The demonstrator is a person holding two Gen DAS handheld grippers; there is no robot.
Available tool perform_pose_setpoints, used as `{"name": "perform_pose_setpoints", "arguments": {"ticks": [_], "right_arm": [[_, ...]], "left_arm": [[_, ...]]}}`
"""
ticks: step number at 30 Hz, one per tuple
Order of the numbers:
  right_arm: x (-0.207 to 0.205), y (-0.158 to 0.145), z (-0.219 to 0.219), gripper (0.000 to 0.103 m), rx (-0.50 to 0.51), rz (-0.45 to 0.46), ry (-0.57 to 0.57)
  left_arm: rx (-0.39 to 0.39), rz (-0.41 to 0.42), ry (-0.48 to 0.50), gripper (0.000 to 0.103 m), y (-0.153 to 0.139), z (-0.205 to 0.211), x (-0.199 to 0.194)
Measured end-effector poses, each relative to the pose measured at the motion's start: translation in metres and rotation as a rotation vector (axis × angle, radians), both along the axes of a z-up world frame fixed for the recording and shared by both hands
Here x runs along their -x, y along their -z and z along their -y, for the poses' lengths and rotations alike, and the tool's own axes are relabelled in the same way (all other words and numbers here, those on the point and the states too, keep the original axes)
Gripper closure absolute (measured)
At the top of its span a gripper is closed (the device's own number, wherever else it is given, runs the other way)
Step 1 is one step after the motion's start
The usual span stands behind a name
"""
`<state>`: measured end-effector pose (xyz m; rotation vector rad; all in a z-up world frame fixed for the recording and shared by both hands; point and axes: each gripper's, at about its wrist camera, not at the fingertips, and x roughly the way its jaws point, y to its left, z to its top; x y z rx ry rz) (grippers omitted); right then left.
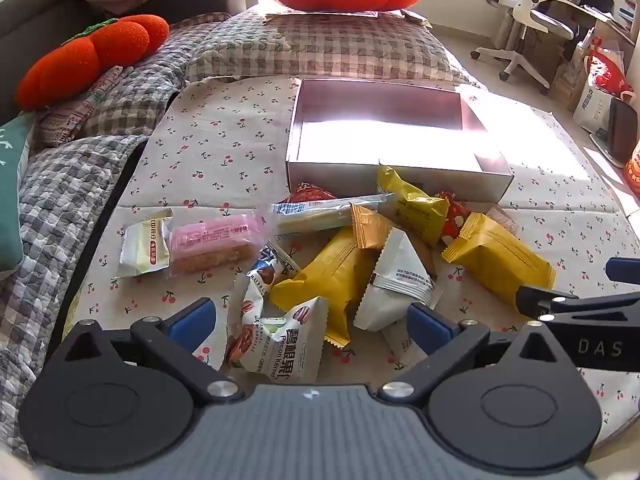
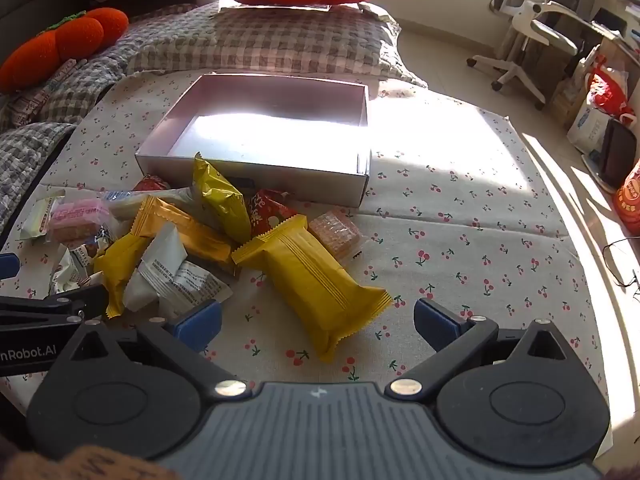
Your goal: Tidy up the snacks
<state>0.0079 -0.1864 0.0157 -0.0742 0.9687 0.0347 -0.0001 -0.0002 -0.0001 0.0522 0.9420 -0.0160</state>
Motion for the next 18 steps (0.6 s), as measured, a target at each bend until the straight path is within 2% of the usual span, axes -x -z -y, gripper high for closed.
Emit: {"name": "perform_pose_setpoints", "arguments": {"ticks": [18], "right_arm": [[0.0,0.0004,0.0,0.001,-0.002,-0.003,-0.001]], "left_arm": [[0.007,-0.005,-0.001,0.0,-0.0026,-0.0038,0.0009]]}}
